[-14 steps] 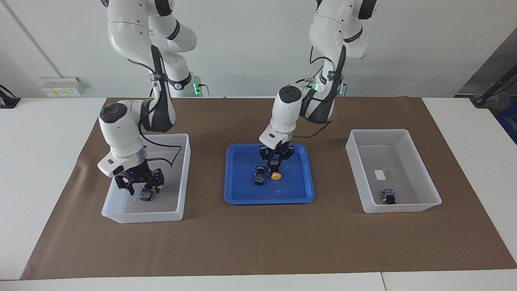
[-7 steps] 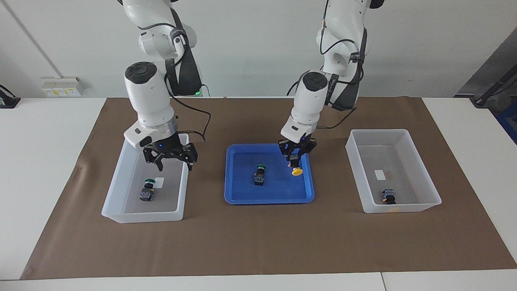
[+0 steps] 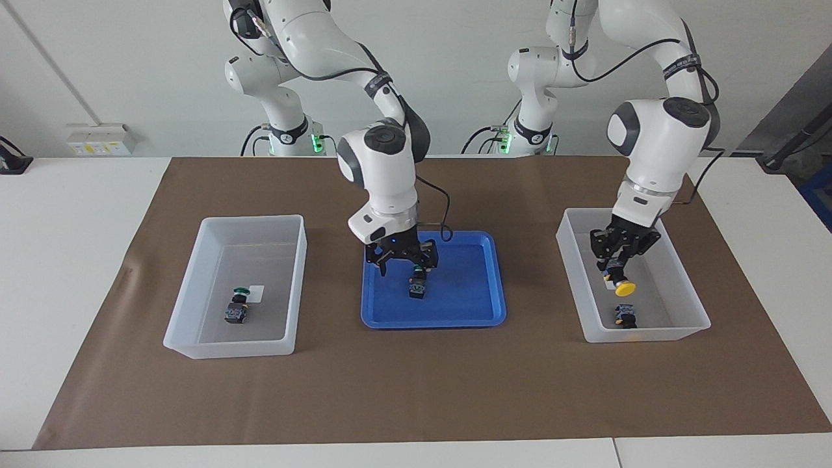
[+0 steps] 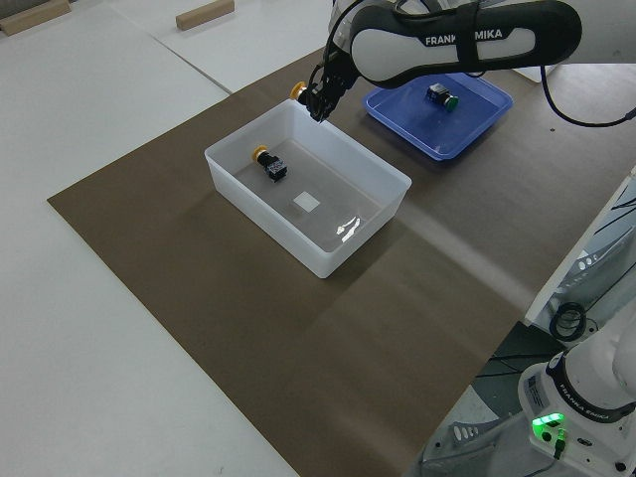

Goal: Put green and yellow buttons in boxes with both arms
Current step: 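Place the yellow button in the bin while the right gripper grasps the last green button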

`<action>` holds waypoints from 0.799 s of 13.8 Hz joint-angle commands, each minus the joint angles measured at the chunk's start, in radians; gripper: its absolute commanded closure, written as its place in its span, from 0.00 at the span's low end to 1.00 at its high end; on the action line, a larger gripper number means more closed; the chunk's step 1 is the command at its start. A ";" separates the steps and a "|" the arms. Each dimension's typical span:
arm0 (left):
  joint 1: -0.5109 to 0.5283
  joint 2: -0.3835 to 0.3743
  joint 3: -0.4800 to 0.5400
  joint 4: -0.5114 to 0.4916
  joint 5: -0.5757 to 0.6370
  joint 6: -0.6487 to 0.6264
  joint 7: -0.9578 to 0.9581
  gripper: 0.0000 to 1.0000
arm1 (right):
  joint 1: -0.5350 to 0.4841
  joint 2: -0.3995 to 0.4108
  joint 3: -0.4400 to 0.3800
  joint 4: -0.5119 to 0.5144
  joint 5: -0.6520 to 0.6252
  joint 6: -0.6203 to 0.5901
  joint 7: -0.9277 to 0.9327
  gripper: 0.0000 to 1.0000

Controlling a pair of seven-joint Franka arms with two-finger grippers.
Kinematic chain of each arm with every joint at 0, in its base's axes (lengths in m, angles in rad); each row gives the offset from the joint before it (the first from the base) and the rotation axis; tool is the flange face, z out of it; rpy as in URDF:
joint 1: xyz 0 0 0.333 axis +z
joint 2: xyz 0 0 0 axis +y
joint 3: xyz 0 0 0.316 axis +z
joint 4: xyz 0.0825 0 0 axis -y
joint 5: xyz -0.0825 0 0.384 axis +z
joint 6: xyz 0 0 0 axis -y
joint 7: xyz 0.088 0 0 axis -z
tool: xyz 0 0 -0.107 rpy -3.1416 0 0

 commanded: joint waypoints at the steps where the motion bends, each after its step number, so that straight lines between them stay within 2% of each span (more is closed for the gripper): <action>1: 0.081 0.008 -0.017 -0.033 0.013 0.073 0.121 1.00 | 0.007 0.069 0.000 0.047 0.002 0.070 0.026 0.00; 4: 0.146 0.047 -0.017 -0.054 0.013 0.143 0.236 1.00 | 0.022 0.096 -0.001 0.032 -0.002 0.081 0.008 0.00; 7: 0.167 0.110 -0.017 -0.047 0.013 0.214 0.238 1.00 | 0.032 0.083 -0.001 -0.029 -0.004 0.071 -0.053 0.00; 10: 0.164 0.167 -0.017 -0.041 0.013 0.264 0.307 1.00 | 0.035 0.073 -0.001 -0.030 -0.012 0.017 -0.060 0.03; 11: 0.163 0.192 -0.017 -0.037 0.015 0.284 0.313 1.00 | 0.035 0.071 -0.001 -0.030 -0.012 0.011 -0.064 0.26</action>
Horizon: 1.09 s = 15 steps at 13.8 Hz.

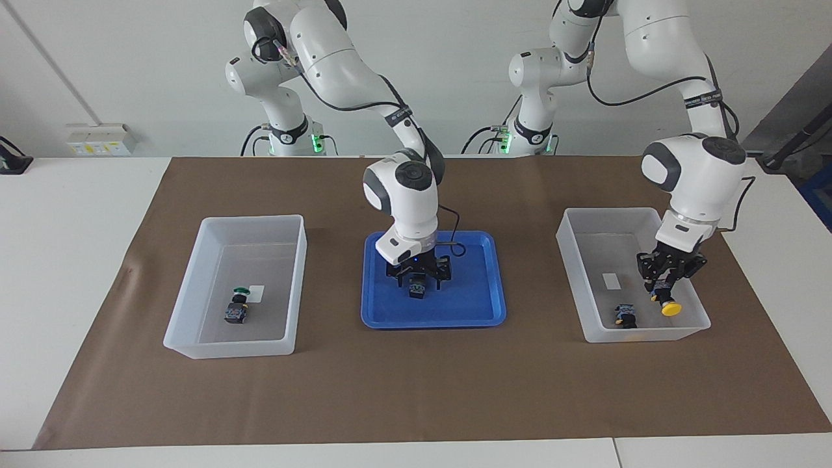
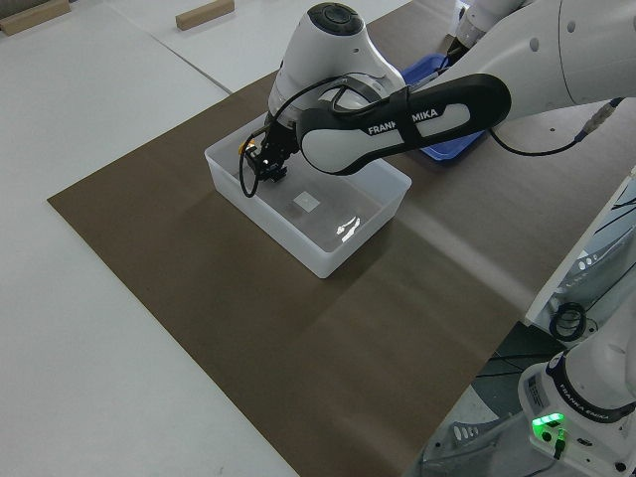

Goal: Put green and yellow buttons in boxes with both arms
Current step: 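Carry the green button to its bin while the left gripper withdraws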

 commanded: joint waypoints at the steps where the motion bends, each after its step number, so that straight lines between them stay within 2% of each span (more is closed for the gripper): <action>1: 0.008 0.063 -0.011 0.019 0.015 0.070 0.033 1.00 | -0.002 -0.029 0.001 -0.017 -0.009 -0.027 -0.027 0.49; 3: 0.007 0.104 -0.011 0.046 0.015 0.095 0.032 1.00 | -0.002 -0.038 0.001 -0.010 -0.003 -0.052 -0.024 1.00; 7: -0.012 0.123 -0.012 0.043 0.015 0.098 0.033 1.00 | -0.022 -0.064 -0.001 0.003 0.011 -0.064 -0.024 1.00; 10: -0.016 0.129 -0.012 0.042 0.015 0.118 0.033 1.00 | -0.118 -0.191 -0.001 0.003 0.011 -0.171 -0.093 1.00; 12: -0.018 0.131 -0.012 0.043 0.015 0.124 0.035 0.66 | -0.218 -0.274 -0.002 0.003 0.009 -0.266 -0.269 1.00; 13: -0.018 0.131 -0.012 0.043 0.015 0.135 0.035 0.56 | -0.265 -0.305 -0.004 0.002 0.008 -0.306 -0.374 1.00; 14: -0.018 0.134 -0.015 0.042 0.015 0.147 0.035 0.39 | -0.310 -0.328 -0.005 -0.006 0.009 -0.332 -0.480 1.00; 15: -0.018 0.138 -0.015 0.043 0.015 0.159 0.035 0.13 | -0.355 -0.346 -0.005 -0.016 0.008 -0.345 -0.574 1.00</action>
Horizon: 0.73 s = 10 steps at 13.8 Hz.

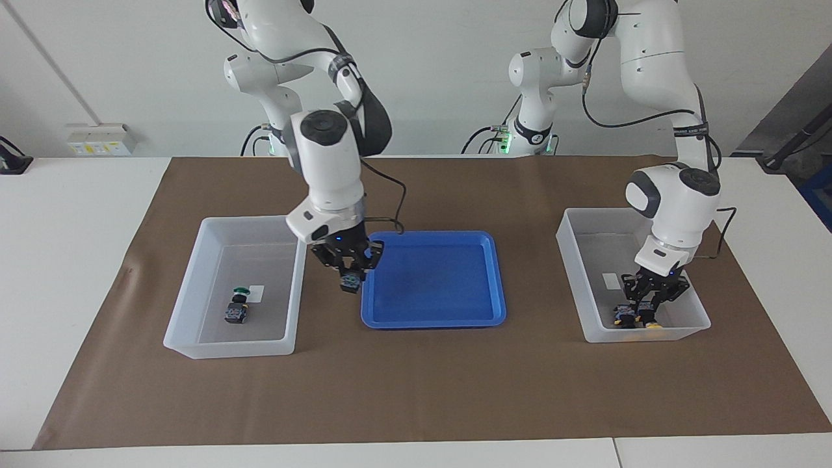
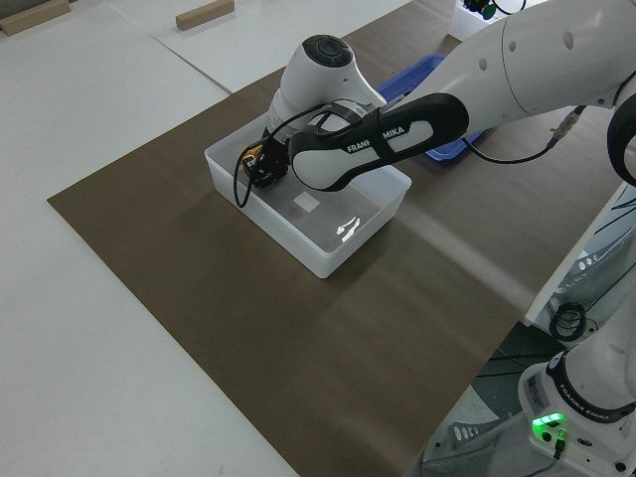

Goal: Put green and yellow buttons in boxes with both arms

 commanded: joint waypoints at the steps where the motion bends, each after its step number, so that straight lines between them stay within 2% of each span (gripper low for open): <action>1: -0.009 0.021 0.006 0.014 0.015 0.045 0.005 0.00 | -0.114 -0.050 0.014 -0.062 0.007 -0.016 -0.234 1.00; 3: -0.020 0.019 0.006 0.017 0.015 0.046 0.002 0.00 | -0.193 -0.085 0.016 -0.169 0.007 0.026 -0.376 1.00; 6: -0.025 -0.039 0.006 0.014 0.013 0.000 -0.001 0.00 | -0.240 -0.134 0.016 -0.386 0.009 0.232 -0.449 1.00; 8: -0.029 -0.118 0.006 0.014 0.013 -0.152 -0.002 0.00 | -0.255 -0.151 0.017 -0.467 0.015 0.295 -0.458 1.00; 10: -0.038 -0.192 0.006 0.011 0.013 -0.295 -0.009 0.00 | -0.257 -0.156 0.017 -0.506 0.066 0.315 -0.460 1.00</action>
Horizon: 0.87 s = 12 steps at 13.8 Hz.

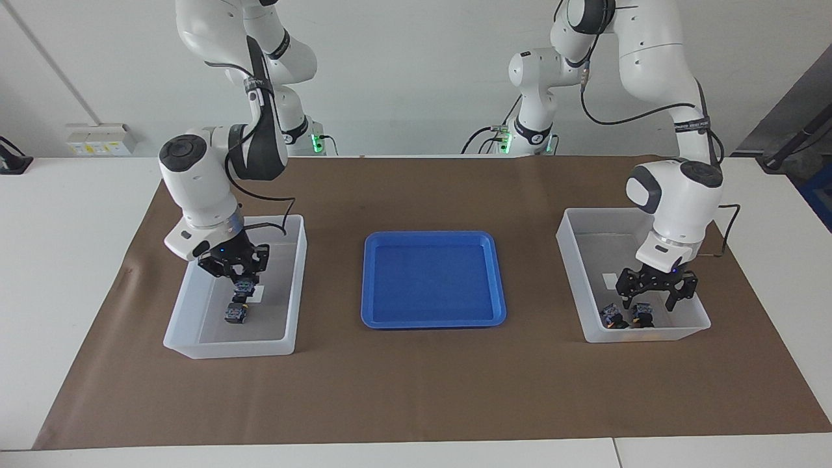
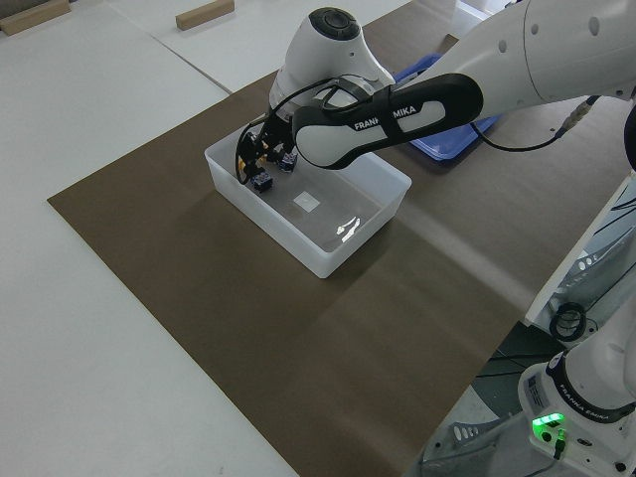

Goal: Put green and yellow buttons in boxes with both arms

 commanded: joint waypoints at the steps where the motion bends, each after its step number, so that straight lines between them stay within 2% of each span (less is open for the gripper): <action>1: -0.022 -0.128 0.010 -0.023 0.013 -0.174 -0.009 0.00 | -0.017 -0.061 0.016 -0.099 0.091 0.045 -0.030 1.00; 4: -0.039 -0.226 0.008 -0.026 0.013 -0.338 -0.062 0.00 | -0.030 -0.046 0.014 -0.135 0.103 0.117 -0.066 0.98; 6: -0.058 -0.295 0.008 -0.033 0.013 -0.424 -0.089 0.00 | -0.040 -0.026 0.016 -0.135 0.103 0.139 -0.080 0.63; 8: -0.062 -0.361 0.005 -0.031 0.013 -0.491 -0.112 0.00 | -0.038 -0.023 0.016 -0.135 0.103 0.144 -0.077 0.44; 9: -0.065 -0.389 0.001 -0.028 0.013 -0.527 -0.142 0.00 | -0.038 -0.023 0.016 -0.129 0.103 0.140 -0.076 0.04; 10: -0.078 -0.395 -0.001 -0.010 0.013 -0.554 -0.150 0.00 | -0.038 -0.023 0.016 -0.123 0.103 0.139 -0.071 0.00; 12: -0.083 -0.375 -0.005 0.086 0.015 -0.643 -0.150 0.00 | -0.030 -0.034 0.016 -0.077 0.103 0.119 -0.045 0.00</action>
